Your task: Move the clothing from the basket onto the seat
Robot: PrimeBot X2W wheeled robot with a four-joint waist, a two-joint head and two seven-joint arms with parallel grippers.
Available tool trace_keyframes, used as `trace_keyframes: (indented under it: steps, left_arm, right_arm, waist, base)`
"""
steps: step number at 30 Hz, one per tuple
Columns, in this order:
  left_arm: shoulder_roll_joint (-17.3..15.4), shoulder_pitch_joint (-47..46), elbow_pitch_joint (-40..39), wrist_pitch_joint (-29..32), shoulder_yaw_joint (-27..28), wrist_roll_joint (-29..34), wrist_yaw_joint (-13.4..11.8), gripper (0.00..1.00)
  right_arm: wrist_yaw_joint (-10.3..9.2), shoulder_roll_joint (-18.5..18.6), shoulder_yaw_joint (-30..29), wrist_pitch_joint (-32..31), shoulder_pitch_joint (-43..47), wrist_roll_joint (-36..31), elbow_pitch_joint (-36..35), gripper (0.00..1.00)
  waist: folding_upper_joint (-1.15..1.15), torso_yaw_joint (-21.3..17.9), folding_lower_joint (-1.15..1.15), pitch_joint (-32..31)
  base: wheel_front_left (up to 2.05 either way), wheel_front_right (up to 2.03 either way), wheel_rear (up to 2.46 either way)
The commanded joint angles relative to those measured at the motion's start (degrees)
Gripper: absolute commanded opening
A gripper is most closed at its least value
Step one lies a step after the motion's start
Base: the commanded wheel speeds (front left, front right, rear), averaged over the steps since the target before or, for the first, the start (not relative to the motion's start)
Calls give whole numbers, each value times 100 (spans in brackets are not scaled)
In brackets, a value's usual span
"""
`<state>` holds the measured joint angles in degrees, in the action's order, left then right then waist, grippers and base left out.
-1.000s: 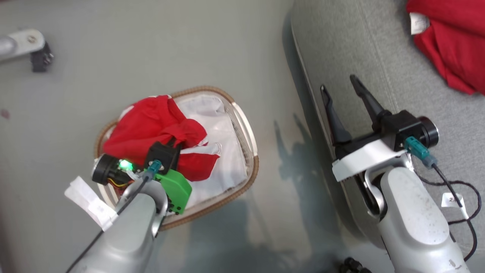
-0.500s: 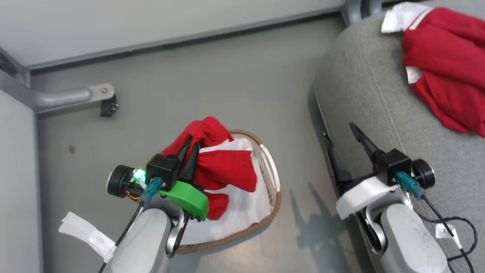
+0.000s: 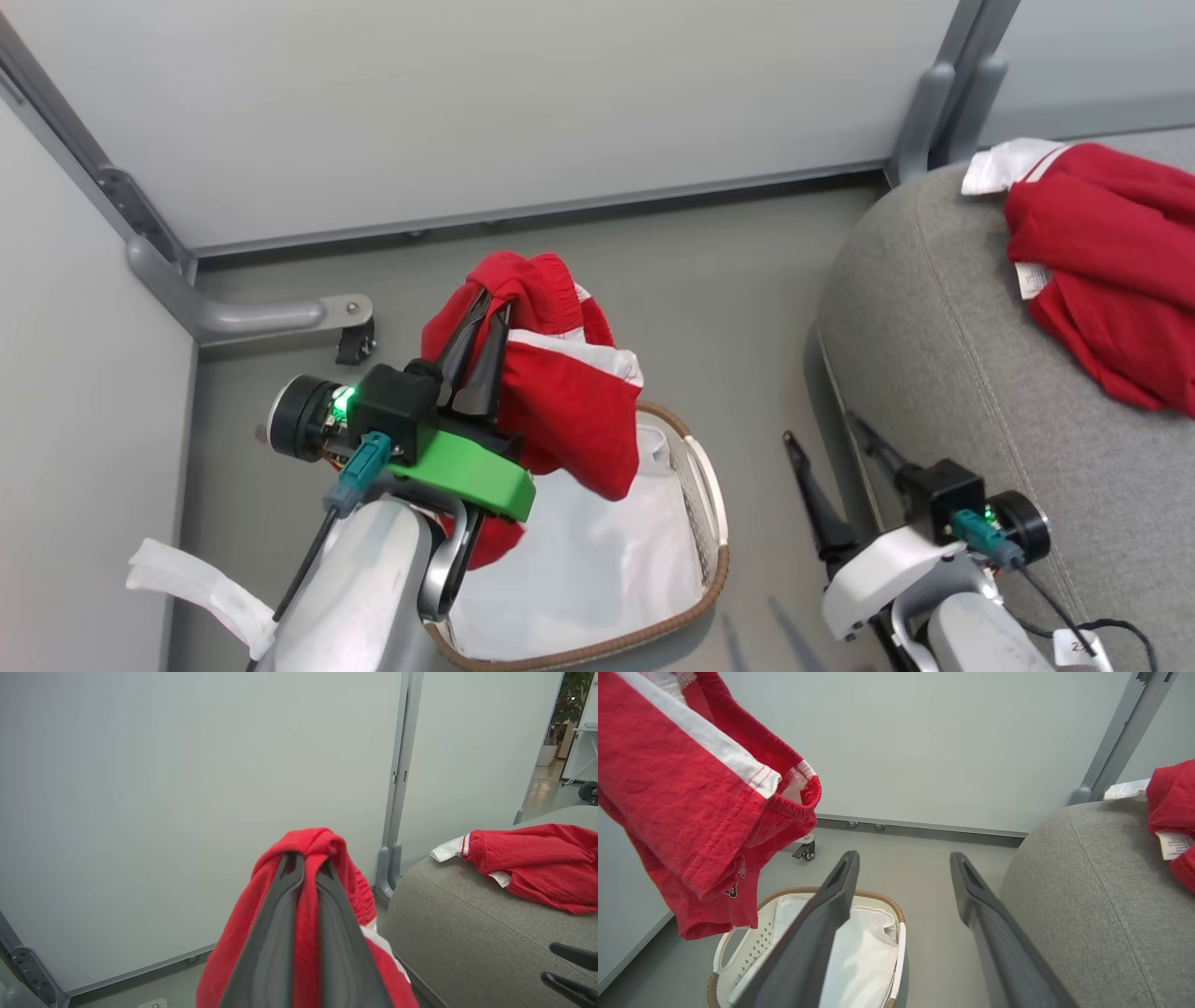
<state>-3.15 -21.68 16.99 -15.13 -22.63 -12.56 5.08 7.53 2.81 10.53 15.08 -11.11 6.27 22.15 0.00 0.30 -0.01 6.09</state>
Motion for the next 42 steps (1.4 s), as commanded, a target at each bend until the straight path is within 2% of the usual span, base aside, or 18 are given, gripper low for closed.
trace_keyframes:
  steps: [1,4,8,13,19,24,30,37,38,39,40,42]
  left_arm:
    - [3,106,-10,-2,-12,1,-2,0]
    - [7,115,-7,-2,-25,-36,2,0]
    - [11,124,34,-2,-29,-58,6,0]
    - [14,118,70,-3,-37,-54,-6,0]
    - [17,128,102,-3,-54,-70,-2,0]
    - [19,89,108,-3,-202,-137,1,0]
    - [17,-107,75,-3,-627,-363,-66,0]
    - [19,-278,103,-2,-1060,-563,-146,0]
    - [18,-302,105,-3,-1111,-593,-159,0]
    - [19,-318,108,-3,-1155,-631,-165,0]
    - [18,-337,115,-3,-1185,-661,-176,0]
    - [18,-370,136,-3,-1220,-689,-220,0]
  right_arm:
    - [-8,18,108,13,83,39,24,100]
    - [-8,21,375,13,108,66,60,100]
    - [-8,16,1040,13,-65,-9,12,100]
    - [-8,24,1914,13,-466,-64,-102,100]
    - [-8,22,2633,13,-1037,40,-29,100]
    - [-8,21,2921,13,-1426,-67,272,100]
    - [-8,18,3018,13,-1720,-123,621,100]
    - [-8,21,3222,12,-1936,193,1058,100]
    - [-8,21,3273,13,-1969,239,1151,90]
    - [-8,21,3318,12,-1978,309,1235,50]
    - [-8,20,3379,13,-1990,417,1307,0]
    - [-8,21,3409,13,-2025,578,1384,0]
  waist:
    - [0,94,1,-186]
    - [0,98,1,-229]
    - [0,110,1,-252]
    - [0,131,1,-225]
    - [0,154,1,-206]
    - [0,217,1,-199]
    - [0,423,1,-133]
    - [0,694,1,-73]
    - [0,734,1,-67]
    - [0,770,1,-60]
    - [0,809,1,-53]
    - [0,860,1,-40]
  base:
    - [0,0,0]
    - [0,0,0]
    - [0,0,0]
    - [0,0,0]
    - [0,0,0]
    - [0,0,0]
    - [0,0,0]
    - [0,0,0]
    - [0,0,0]
    - [0,0,0]
    - [0,0,0]
    - [0,0,0]
